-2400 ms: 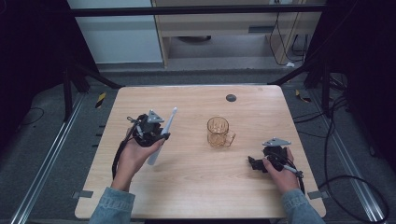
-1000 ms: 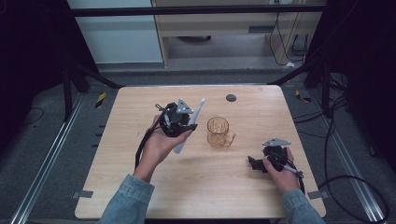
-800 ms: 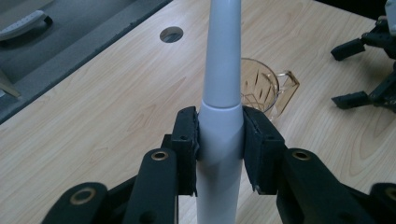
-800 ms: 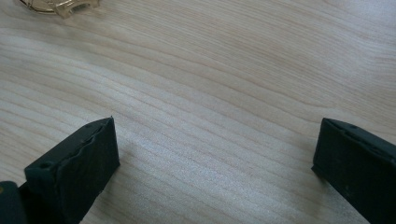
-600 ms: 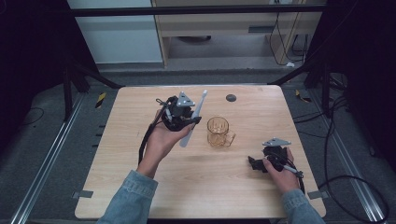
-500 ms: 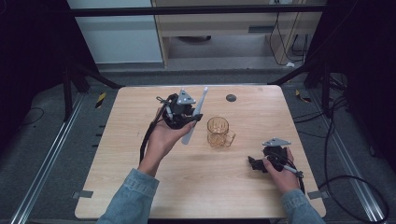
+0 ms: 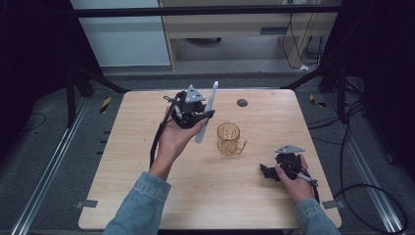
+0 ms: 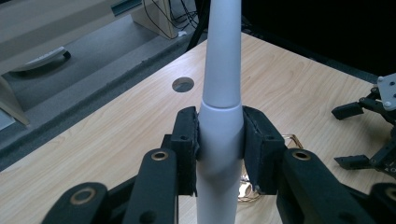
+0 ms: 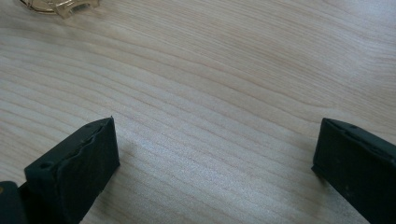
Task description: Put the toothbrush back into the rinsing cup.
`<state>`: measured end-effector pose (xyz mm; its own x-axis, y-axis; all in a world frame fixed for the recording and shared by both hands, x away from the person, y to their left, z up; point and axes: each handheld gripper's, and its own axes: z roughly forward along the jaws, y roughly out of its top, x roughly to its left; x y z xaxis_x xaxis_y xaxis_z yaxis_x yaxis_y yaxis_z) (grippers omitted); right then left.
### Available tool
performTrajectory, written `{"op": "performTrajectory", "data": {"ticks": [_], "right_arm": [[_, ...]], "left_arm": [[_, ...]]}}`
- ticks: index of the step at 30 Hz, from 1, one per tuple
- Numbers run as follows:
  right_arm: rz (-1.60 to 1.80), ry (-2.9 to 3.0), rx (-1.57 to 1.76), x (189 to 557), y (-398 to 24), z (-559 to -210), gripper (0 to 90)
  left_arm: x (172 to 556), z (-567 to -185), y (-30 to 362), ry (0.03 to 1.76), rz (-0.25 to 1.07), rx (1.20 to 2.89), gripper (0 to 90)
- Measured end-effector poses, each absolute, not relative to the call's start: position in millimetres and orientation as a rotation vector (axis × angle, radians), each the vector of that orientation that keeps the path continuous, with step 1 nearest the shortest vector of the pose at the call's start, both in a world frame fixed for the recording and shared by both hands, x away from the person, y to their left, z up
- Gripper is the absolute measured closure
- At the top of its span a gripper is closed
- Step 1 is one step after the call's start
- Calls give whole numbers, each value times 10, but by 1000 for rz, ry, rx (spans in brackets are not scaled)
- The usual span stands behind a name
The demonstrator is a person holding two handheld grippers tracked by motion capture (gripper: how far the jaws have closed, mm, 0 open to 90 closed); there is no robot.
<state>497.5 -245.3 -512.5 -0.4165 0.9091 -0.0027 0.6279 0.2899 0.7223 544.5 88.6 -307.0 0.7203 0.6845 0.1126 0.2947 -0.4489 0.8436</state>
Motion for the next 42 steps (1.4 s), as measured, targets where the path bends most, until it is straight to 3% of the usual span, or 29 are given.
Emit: {"op": "performTrajectory", "data": {"ticks": [42], "right_arm": [[915, 2149, 1377, 4975, -2453, -5125, 3]], "left_arm": [[5696, -2866, 651, 712, 540, 1946, 674]]}}
